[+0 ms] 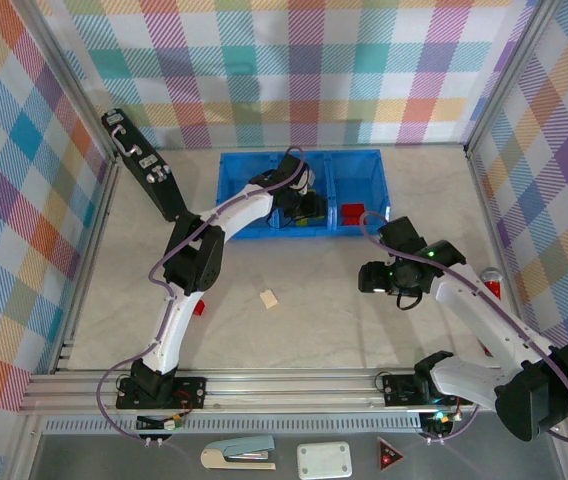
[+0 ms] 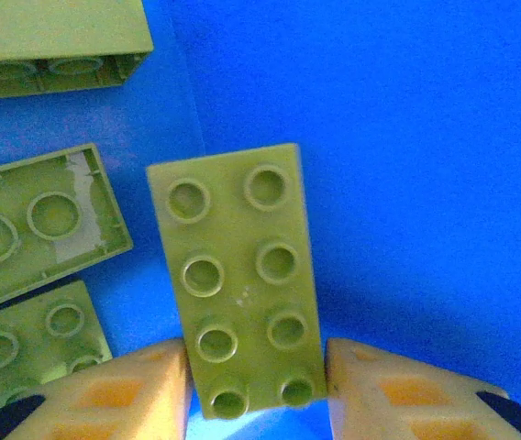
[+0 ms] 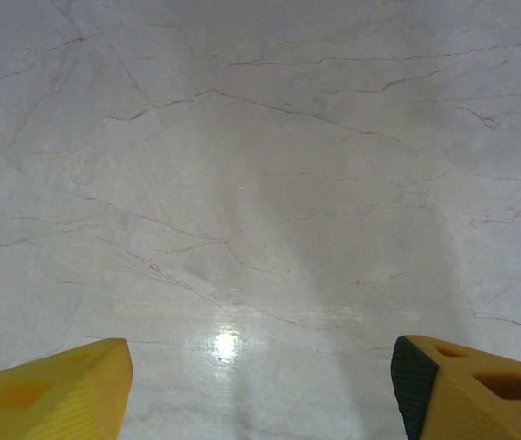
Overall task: Sort the legos into containers by color
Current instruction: Place the lego in the container, then pick up the lego from the middle-left of the table.
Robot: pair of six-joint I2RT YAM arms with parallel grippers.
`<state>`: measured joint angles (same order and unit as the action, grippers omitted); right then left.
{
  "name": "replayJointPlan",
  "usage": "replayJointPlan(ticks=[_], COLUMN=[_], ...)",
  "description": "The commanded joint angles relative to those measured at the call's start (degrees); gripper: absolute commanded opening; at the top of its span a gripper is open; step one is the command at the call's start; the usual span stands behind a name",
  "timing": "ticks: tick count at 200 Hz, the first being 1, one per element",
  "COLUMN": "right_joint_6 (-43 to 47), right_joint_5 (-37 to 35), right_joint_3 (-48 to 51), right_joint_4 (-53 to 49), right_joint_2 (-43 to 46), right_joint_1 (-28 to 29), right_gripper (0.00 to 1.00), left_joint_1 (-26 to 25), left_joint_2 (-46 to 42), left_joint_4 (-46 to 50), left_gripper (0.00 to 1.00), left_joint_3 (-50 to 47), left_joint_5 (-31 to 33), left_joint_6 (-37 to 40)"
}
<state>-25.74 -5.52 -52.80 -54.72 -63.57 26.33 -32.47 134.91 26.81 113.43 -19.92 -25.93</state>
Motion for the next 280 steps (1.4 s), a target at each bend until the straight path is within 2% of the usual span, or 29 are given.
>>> replayJointPlan(ticks=[1,99,148,214,280], right_joint_6=[-0.1,0.0,0.1,0.4,1.1], right_joint_5=[0.5,0.8,1.3,2.0,2.7], right_joint_3=[0.6,0.7,0.8,1.2,1.6], right_joint_4=[-0.6,-0.3,0.0,1.1,2.2], right_joint_2=[0.4,0.7,0.6,0.0,0.1], right_joint_1=[0.4,0.4,0.4,0.4,0.4], right_gripper=[0.75,0.75,0.75,0.75,0.75], left_joint_1=[0.5,0.4,0.1,-1.1,-5.3], left_joint_2=[-0.8,-7.0,-11.7,-22.1,-31.5], left_joint_4=[0.0,3.6,8.9,12.2,15.4], left_gripper=[0.43,0.45,0.45,0.45,0.45], left_joint_3=[0.1,-0.8,-3.3,-15.0,-26.8], left_joint_5=[-0.9,1.3,6.3,13.6,22.0], left_joint_6=[0.1,1.3,2.1,2.2,0.1])
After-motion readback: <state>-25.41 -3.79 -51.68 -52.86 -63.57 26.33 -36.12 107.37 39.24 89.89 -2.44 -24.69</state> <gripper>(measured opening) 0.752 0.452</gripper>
